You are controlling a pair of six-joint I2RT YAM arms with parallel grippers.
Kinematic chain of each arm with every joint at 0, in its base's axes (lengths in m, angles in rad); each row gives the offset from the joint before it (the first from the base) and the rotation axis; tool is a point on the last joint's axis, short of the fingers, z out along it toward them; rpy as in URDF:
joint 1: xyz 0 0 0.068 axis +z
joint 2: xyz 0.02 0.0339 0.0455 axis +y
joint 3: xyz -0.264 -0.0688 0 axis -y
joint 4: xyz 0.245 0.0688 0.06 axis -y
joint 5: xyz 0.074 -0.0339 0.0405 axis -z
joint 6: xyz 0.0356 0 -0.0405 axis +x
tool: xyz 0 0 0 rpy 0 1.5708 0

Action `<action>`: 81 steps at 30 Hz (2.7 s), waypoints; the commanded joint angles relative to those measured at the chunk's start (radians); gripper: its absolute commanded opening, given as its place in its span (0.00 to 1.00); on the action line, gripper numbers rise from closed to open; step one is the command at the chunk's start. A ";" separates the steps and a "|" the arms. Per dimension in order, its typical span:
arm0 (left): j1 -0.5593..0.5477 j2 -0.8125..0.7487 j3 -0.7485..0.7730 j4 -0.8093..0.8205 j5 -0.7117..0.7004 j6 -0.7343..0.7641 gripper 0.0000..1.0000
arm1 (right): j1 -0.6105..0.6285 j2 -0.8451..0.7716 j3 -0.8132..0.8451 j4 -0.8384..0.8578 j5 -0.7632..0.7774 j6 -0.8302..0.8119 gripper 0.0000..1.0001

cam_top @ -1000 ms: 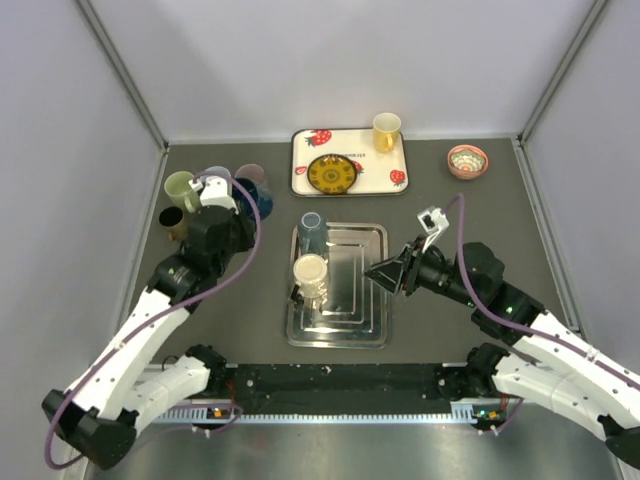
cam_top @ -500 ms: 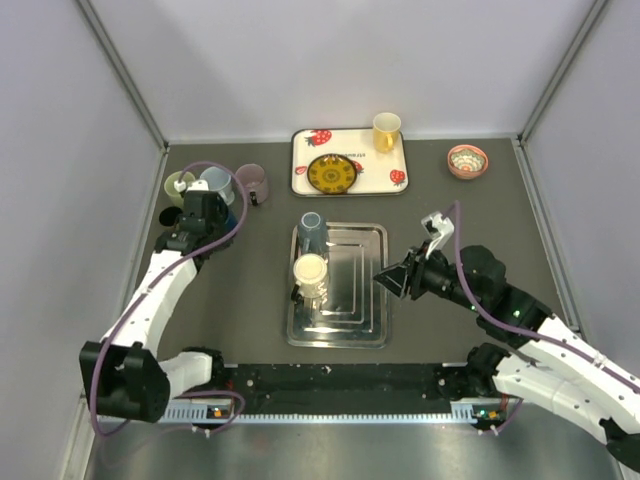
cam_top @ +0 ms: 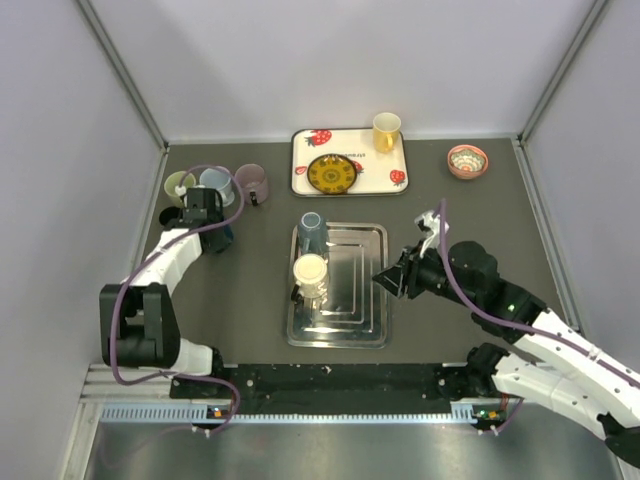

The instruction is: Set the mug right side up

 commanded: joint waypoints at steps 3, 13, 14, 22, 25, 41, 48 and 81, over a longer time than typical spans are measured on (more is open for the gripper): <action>0.037 0.064 0.069 0.131 -0.015 -0.027 0.00 | 0.005 0.012 0.076 -0.009 0.013 -0.032 0.40; 0.058 0.157 0.123 0.123 -0.009 -0.047 0.00 | 0.005 0.020 0.079 -0.034 0.036 -0.050 0.40; 0.058 0.160 0.124 0.102 -0.004 -0.047 0.00 | 0.005 0.020 0.081 -0.039 0.039 -0.053 0.40; 0.058 0.116 0.066 0.100 0.019 -0.053 0.27 | 0.005 0.030 0.088 -0.039 0.044 -0.059 0.40; 0.059 0.097 0.061 0.093 0.017 -0.048 0.39 | 0.005 0.033 0.087 -0.039 0.046 -0.056 0.40; -0.052 -0.315 0.005 0.008 0.141 -0.100 0.82 | 0.007 0.160 0.169 -0.063 0.078 -0.052 0.47; -0.416 -0.475 -0.095 -0.030 -0.015 -0.214 0.85 | 0.039 0.406 0.347 -0.157 0.156 -0.036 0.47; -0.679 -0.111 -0.040 -0.119 0.325 0.196 0.67 | 0.136 0.302 0.255 -0.209 0.251 -0.042 0.47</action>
